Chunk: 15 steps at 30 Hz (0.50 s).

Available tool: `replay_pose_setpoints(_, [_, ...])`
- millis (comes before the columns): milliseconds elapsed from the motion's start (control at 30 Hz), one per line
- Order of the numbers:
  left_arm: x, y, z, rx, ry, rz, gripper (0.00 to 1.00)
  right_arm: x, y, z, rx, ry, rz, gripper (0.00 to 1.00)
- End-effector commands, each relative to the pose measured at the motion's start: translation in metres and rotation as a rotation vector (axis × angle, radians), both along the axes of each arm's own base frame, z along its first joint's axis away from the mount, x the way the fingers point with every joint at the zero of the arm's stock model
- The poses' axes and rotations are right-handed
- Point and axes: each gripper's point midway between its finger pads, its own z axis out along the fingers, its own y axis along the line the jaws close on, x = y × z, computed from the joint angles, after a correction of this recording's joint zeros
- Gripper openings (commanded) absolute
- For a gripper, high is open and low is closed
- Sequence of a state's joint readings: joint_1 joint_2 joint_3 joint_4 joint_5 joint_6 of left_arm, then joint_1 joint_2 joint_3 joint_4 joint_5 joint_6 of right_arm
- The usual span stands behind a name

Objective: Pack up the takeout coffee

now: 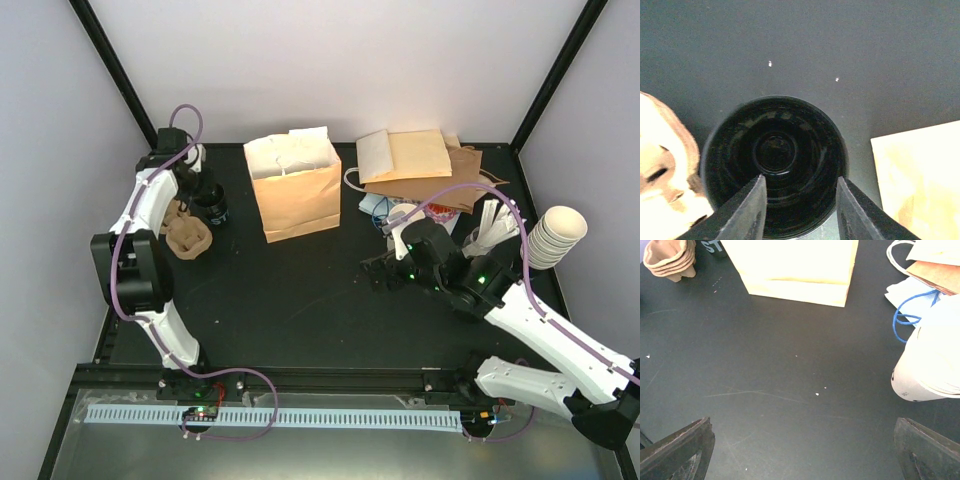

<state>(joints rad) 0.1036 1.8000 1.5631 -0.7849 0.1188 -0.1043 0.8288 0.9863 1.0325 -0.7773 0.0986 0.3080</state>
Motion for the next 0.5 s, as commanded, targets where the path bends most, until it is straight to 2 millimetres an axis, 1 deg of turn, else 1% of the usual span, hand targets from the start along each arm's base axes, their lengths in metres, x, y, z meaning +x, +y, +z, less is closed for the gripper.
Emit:
replay_pose_setpoints(0, [0.012, -0.013, 0.006, -0.077, -0.03, -0.062, 0.39, 0.003, -0.005, 0.005, -0.019, -0.026, -0.012, 1.0])
replay_pose_setpoints(67, [0.012, -0.019, 0.002, -0.102, -0.02, -0.081, 0.33, 0.002, -0.006, 0.005, -0.02, -0.025, -0.012, 1.0])
replay_pose_setpoints(133, [0.011, -0.022, 0.0, -0.114, -0.014, -0.09, 0.33, 0.001, -0.008, 0.002, -0.028, -0.019, -0.013, 1.0])
replay_pose_setpoints(267, [0.012, -0.025, 0.002, -0.127, -0.023, -0.101, 0.34, 0.0, -0.01, -0.002, -0.034, -0.015, -0.019, 1.0])
replay_pose_setpoints(467, [0.012, -0.03, -0.005, -0.148, 0.004, -0.116, 0.36, -0.001, -0.011, -0.004, -0.029, -0.008, -0.024, 1.0])
